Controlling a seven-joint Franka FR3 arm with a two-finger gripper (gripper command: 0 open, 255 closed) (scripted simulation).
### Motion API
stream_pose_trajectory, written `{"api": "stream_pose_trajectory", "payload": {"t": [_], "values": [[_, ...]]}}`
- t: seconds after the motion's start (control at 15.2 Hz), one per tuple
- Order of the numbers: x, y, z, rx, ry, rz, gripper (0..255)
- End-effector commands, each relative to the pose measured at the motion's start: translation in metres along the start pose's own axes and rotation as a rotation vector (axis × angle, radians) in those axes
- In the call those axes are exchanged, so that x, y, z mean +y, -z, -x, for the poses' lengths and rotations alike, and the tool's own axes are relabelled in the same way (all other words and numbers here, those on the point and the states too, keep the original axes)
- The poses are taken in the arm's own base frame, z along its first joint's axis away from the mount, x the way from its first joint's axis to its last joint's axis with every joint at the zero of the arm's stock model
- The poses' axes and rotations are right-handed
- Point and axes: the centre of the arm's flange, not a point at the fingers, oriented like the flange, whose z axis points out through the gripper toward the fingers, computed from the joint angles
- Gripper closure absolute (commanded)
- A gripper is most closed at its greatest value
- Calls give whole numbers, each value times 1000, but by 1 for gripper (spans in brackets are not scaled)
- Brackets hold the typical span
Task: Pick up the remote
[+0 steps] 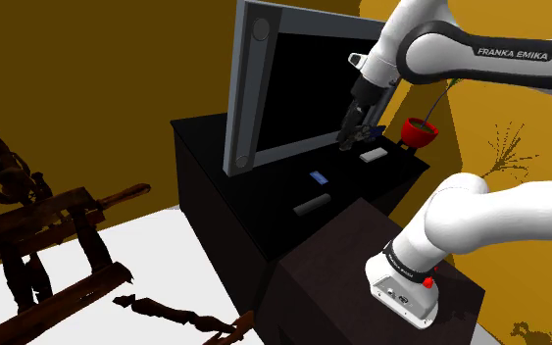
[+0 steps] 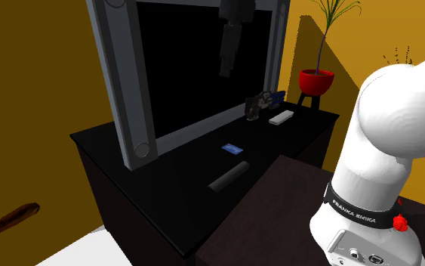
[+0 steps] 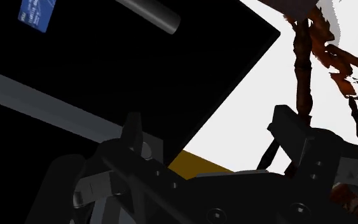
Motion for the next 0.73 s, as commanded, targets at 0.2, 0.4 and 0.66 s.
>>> {"api": "stream_pose_trajectory", "payload": {"t": [0.2,0.4,0.66], "values": [[7,-66,9,-14,180,2,0],[13,-105,14,-23,286,3,0],[22,-156,21,-35,427,4,0]]}}
